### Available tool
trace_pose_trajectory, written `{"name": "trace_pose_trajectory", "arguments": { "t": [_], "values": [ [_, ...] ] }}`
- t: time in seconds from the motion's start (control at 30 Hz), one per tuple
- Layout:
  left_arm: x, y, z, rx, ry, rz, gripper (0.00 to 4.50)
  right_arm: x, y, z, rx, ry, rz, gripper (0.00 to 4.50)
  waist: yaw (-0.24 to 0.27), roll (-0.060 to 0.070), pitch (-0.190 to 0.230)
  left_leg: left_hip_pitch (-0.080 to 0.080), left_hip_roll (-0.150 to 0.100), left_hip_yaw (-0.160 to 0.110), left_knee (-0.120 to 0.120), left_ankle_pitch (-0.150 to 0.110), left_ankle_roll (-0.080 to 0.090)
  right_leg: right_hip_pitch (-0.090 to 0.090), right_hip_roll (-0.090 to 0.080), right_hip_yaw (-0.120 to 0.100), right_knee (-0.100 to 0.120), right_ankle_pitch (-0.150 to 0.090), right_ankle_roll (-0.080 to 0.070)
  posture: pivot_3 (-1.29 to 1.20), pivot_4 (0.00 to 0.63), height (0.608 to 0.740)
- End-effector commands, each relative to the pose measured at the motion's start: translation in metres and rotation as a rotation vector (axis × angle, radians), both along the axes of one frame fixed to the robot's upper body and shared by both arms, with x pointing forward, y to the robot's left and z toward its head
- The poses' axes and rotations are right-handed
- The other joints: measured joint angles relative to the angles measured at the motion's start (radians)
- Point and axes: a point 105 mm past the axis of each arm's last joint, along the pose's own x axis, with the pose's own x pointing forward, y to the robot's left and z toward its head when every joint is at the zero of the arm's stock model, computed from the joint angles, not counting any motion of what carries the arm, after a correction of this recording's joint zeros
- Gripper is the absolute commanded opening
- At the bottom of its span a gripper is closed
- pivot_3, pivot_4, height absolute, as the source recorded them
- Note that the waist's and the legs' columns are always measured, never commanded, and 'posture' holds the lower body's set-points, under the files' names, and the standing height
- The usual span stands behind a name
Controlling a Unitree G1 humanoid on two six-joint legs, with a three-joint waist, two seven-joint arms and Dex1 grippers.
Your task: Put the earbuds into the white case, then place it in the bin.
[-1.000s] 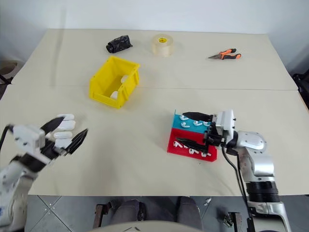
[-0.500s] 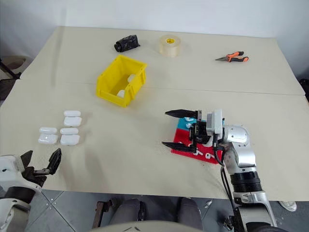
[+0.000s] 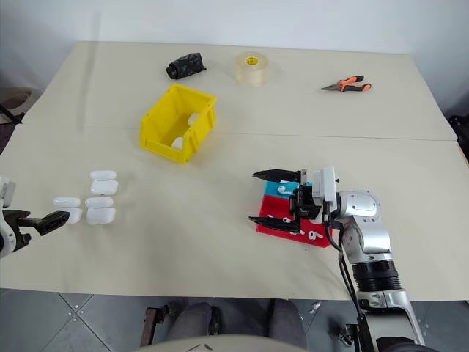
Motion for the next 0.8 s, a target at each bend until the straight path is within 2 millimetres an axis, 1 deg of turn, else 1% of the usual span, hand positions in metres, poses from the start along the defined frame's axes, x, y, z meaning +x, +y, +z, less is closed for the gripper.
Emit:
{"name": "trace_pose_trajectory", "arguments": {
  "t": [0.03, 0.17, 0.23, 0.33, 0.4, 0.57, 0.8],
  "values": [
    [0.005, 0.003, 0.001, -0.025, 0.064, 0.012, 4.44, -0.005, 0.002, 0.009, 0.005, -0.041, -0.005, 4.5, -0.002, 0.0, 0.0, 0.001, 0.0, 0.0, -0.001, 0.0, 0.0, 0.0, 0.0, 0.0, 0.0, 0.0, 0.0, 0.0, 0.15, 0.74],
    [0.013, 0.0, 0.001, -0.076, 0.111, 0.002, 4.44, -0.008, 0.005, 0.013, 0.01, -0.046, -0.01, 4.5, -0.003, 0.0, 0.0, 0.005, 0.0, 0.005, -0.006, 0.001, -0.002, 0.0, 0.001, 0.004, 0.0, 0.0, 0.0, 0.0, 0.15, 0.74],
    [0.013, 0.003, -0.002, -0.074, 0.165, 0.025, 4.44, -0.009, 0.006, 0.015, 0.012, -0.046, -0.011, 4.5, -0.006, 0.0, 0.0, 0.008, 0.0, 0.008, -0.008, 0.001, -0.002, 0.0, 0.001, 0.007, 0.0, 0.0, 0.0, 0.0, 0.15, 0.74],
    [0.015, 0.007, -0.005, -0.074, 0.191, 0.045, 4.44, -0.01, 0.009, 0.017, 0.021, -0.047, -0.012, 4.5, -0.009, 0.0, 0.0, 0.01, 0.0, 0.01, -0.01, 0.001, -0.002, -0.001, 0.001, 0.009, 0.0, 0.0, 0.0, 0.0, 0.15, 0.74],
    [0.011, 0.009, -0.01, -0.047, 0.267, 0.06, 4.44, -0.01, 0.01, 0.018, 0.024, -0.047, -0.013, 4.5, -0.01, 0.0, 0.0, 0.01, 0.0, 0.01, -0.01, 0.001, -0.002, -0.001, 0.001, 0.01, 0.0, 0.0, 0.0, 0.0, 0.15, 0.74],
    [0.016, 0.003, -0.013, -0.09, 0.257, 0.056, 4.44, -0.011, 0.013, 0.018, 0.036, -0.043, -0.02, 4.5, -0.014, -0.001, 0.0, 0.01, 0.0, 0.011, -0.01, 0.001, -0.002, -0.001, 0.002, 0.01, 0.001, 0.0, 0.0, 0.0, 0.15, 0.74],
    [0.021, 0.002, -0.014, -0.09, 0.263, 0.051, 4.44, -0.012, 0.019, 0.018, 0.049, -0.046, -0.029, 4.5, -0.014, -0.001, 0.0, 0.01, 0.0, 0.011, -0.009, 0.001, -0.002, -0.001, 0.001, 0.011, 0.001, 0.0, 0.0, 0.0, 0.15, 0.74]
  ]
}}
